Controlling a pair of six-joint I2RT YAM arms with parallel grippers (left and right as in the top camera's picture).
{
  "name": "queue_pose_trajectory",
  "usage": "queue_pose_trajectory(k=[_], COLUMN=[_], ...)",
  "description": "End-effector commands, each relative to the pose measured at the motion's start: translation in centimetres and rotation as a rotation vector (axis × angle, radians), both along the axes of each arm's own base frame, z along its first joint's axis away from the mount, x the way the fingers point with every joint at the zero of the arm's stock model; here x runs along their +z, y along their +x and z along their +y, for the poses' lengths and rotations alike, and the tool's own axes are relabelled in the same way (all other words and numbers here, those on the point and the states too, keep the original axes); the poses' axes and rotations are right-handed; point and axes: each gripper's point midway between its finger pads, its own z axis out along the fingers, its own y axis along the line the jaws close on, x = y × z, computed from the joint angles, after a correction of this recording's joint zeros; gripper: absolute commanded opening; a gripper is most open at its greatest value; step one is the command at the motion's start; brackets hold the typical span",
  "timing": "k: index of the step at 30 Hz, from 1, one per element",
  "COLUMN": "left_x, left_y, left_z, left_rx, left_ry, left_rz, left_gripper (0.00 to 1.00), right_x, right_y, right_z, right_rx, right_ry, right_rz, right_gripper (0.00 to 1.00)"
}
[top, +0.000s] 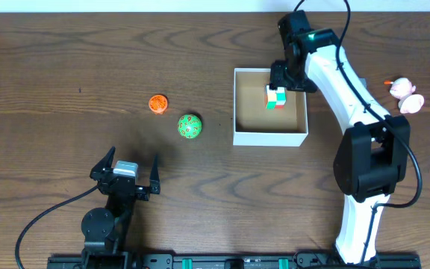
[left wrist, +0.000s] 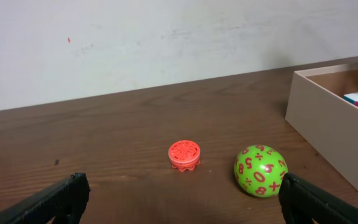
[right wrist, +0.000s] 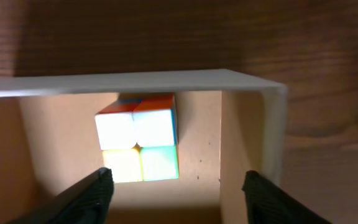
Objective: Pack container
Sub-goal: 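Move the right gripper over the yellow-grey toy truck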
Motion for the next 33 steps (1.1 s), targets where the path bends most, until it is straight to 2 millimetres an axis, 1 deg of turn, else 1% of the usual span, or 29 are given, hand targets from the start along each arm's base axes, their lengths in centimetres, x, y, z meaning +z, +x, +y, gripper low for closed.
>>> queue_pose_trajectory(k=[1, 3, 4, 5, 6, 8, 9, 10, 12, 14, 18, 21, 26, 28, 33], left_x=[-1.6, -1.6, -1.6, -1.6, -1.6, -1.6, -1.6, -1.6, -1.6, -1.6, -1.6, -1.6, -1.6, -1.6, -1.6], left_y=[-0.1, -0.1, -0.1, -0.1, -0.1, -0.1, -0.1, -0.1, -0.1, -0.1, -0.1, -0.1, -0.1, -0.1, -0.1], left_z=[0.0, 0.0, 0.0, 0.0, 0.0, 0.0, 0.0, 0.0, 0.0, 0.0, 0.0, 0.0, 0.0, 0.0, 0.0], left_rx=[-0.005, -0.005, -0.005, -0.005, -0.005, -0.005, -0.005, -0.005, -0.005, -0.005, -0.005, -0.005, -0.005, -0.005, -0.005], left_ry=[0.011, 0.011, 0.011, 0.011, 0.011, 0.011, 0.011, 0.011, 0.011, 0.011, 0.011, 0.011, 0.011, 0.011, 0.011], left_rz=[0.046, 0.046, 0.045, 0.045, 0.046, 0.045, 0.046, 0.046, 0.045, 0.045, 0.046, 0.045, 0.046, 0.045, 0.045], left_gripper=[0.98, 0.98, 0.98, 0.98, 0.98, 0.98, 0.98, 0.98, 0.98, 0.98, 0.98, 0.98, 0.98, 0.98, 0.98], right_x=[5.5, 8.7, 10.3, 11.5, 12.8, 14.6, 15.0, 15.2, 15.0, 14.0, 11.9, 10.5, 8.0, 6.9, 4.5], right_y=[2.2, 2.8, 3.0, 3.1, 3.2, 3.2, 3.2, 3.1, 2.6, 2.0, 0.9, 0.1, -1.3, -1.8, -2.2], right_z=[0.5, 0.5, 0.1, -0.3, -1.2, -2.9, -3.9, -5.3, -8.2, -11.0, -14.5, -16.4, -17.5, -17.8, -17.9], right_rx=[0.017, 0.051, 0.064, 0.07, 0.076, 0.127, 0.143, 0.144, 0.116, 0.084, 0.093, 0.09, 0.104, 0.099, 0.14], right_ry=[0.016, 0.014, 0.004, -0.013, -0.038, -0.103, -0.14, -0.184, -0.248, -0.258, -0.216, -0.173, -0.083, -0.077, -0.083], right_rz=[-0.137, -0.198, -0.228, -0.249, -0.272, -0.295, -0.294, -0.284, -0.246, -0.189, -0.101, -0.054, 0.015, 0.042, 0.082], right_gripper=[0.74, 0.79, 0.83, 0.87, 0.89, 0.94, 0.96, 0.99, 0.99, 0.99, 0.99, 0.99, 0.99, 0.99, 0.99])
